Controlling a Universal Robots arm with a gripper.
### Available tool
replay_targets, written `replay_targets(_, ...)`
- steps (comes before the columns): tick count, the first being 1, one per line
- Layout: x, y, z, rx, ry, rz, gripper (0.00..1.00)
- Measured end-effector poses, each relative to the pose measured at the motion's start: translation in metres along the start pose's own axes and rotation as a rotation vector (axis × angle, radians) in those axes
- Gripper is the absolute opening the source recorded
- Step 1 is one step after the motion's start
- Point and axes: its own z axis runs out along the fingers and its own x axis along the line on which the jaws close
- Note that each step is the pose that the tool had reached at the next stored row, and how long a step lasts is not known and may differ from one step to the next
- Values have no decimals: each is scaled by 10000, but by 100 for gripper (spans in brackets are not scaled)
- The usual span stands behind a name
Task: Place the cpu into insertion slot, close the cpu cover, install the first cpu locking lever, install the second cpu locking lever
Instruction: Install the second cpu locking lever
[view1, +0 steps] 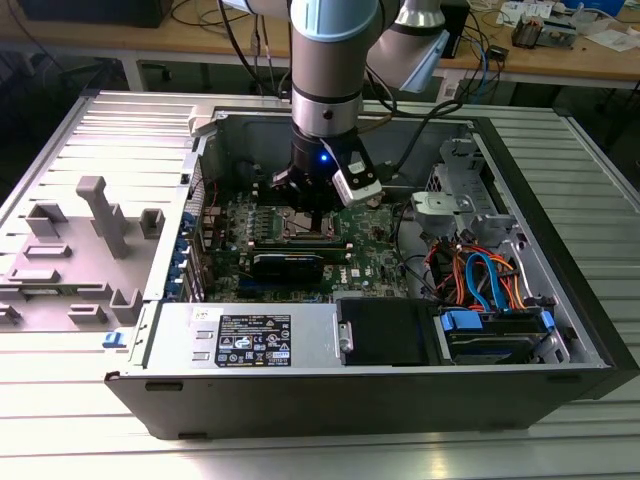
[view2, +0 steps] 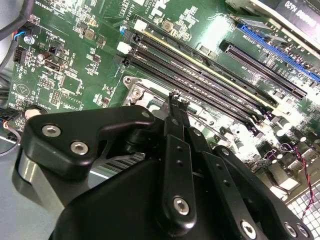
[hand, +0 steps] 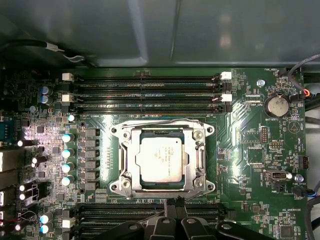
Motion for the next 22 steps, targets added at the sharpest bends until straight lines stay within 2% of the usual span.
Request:
replay_targets(11, 0, 0, 0, 0, 15, 0, 11)
replay_targets(12, -3, -1, -1, 1, 53, -1, 11)
replay_targets(14, -18, 0, 0, 1, 181, 1, 11)
replay_targets(16, -27, -3, 0, 0, 246, 2, 11)
replay_targets(21, -37, -38, -1, -2, 492, 3, 11)
replay_targets(22, -36, -39, -2, 0, 588, 4, 11)
